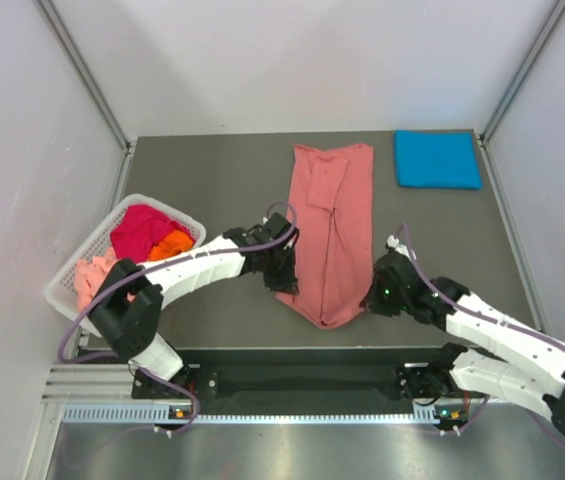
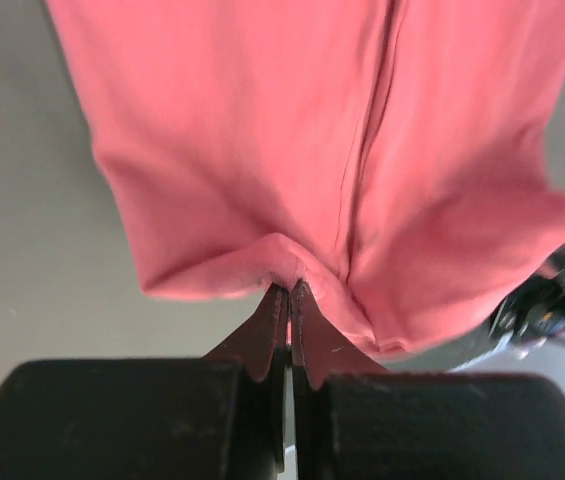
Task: Fold and stack the t-shirts
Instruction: Fold the tshirt
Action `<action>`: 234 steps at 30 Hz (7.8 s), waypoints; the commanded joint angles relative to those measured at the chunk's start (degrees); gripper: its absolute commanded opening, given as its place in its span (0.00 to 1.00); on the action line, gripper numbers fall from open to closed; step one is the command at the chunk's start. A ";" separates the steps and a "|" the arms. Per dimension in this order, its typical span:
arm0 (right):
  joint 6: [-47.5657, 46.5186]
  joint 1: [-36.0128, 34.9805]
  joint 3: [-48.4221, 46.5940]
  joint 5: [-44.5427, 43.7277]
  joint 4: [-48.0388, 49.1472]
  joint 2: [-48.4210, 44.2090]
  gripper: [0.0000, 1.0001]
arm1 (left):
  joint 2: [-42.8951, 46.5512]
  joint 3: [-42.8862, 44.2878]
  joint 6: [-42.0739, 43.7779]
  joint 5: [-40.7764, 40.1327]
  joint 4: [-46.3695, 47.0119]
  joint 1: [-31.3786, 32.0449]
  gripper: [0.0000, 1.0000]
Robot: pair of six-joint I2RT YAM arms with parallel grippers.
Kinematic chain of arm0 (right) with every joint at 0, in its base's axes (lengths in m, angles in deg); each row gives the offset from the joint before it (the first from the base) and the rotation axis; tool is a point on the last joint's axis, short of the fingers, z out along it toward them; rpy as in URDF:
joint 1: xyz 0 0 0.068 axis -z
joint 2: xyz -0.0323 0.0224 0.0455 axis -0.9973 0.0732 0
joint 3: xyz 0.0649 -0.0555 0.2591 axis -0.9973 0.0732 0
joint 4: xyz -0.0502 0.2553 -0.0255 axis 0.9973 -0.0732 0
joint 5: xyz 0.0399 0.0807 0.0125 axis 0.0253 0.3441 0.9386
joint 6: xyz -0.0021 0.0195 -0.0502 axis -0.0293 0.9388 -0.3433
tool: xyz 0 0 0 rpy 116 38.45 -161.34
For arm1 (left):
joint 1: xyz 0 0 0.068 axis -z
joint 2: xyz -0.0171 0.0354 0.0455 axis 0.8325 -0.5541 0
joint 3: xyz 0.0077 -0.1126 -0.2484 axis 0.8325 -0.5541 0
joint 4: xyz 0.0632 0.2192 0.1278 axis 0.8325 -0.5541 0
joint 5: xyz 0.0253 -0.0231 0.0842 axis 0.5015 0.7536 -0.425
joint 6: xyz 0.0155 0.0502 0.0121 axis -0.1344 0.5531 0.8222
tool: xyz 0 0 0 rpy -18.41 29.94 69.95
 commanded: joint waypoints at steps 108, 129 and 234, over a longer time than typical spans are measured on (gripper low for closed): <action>-34.33 36.20 -21.08 31.11 15.97 43.91 0.00 | -28.26 19.95 18.85 17.71 5.79 -24.31 0.06; -30.38 36.29 -6.39 20.12 11.14 29.24 0.23 | -15.60 11.23 14.28 -1.10 -4.92 -19.91 0.26; -22.47 36.56 -4.54 17.40 -4.14 2.09 0.00 | 6.89 3.15 2.51 -13.67 -13.62 -1.02 0.00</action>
